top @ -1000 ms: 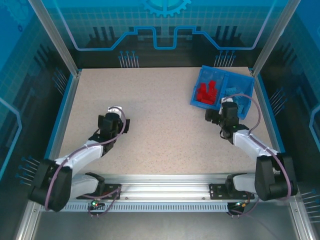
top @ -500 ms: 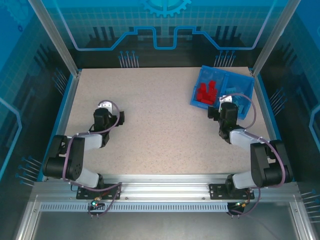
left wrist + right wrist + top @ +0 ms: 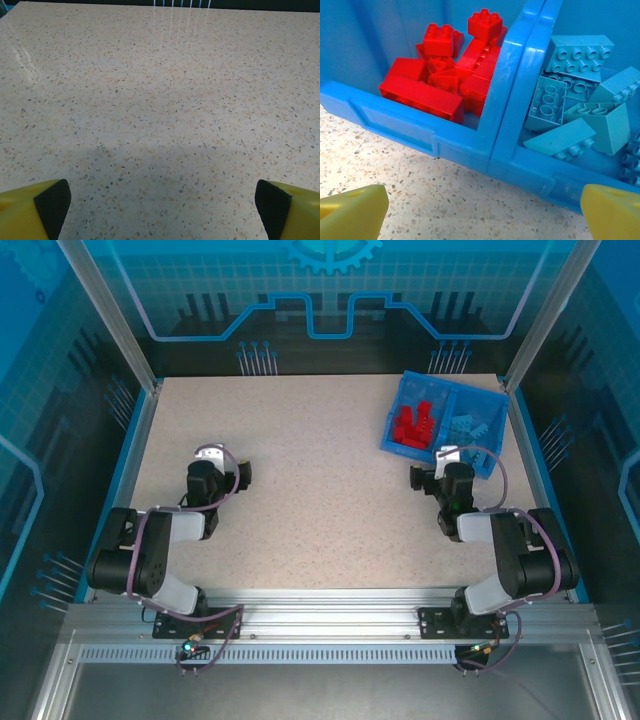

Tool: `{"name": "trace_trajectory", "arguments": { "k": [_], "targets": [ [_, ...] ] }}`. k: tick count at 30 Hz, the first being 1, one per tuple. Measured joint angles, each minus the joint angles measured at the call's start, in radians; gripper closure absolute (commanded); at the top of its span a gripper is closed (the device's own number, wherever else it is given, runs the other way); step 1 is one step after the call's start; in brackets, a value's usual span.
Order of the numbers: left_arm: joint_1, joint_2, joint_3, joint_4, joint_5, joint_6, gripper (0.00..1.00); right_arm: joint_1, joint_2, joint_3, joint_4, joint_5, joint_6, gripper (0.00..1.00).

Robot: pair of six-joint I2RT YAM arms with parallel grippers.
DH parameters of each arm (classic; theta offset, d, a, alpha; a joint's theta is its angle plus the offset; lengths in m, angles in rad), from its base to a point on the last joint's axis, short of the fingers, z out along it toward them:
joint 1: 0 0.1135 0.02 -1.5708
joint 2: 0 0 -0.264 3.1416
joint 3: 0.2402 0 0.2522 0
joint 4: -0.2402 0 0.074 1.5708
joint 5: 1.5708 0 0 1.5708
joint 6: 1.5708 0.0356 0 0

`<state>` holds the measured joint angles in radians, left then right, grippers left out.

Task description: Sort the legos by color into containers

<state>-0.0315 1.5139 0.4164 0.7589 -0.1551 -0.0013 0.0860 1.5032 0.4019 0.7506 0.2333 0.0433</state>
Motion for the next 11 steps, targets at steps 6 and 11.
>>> {"name": "trace_trajectory", "arguments": {
  "k": [6, 11],
  "targets": [
    [0.0, 0.0, 0.0, 0.008, 0.001, 0.0, 0.01, 0.0, 0.0, 0.0, 0.014, -0.003, -0.003, 0.0],
    [0.0, 0.0, 0.0, 0.01, 0.004, 0.0, 0.01, 0.0, 0.0, 0.0, 0.014, -0.006, -0.004, 0.0]
  ]
}}
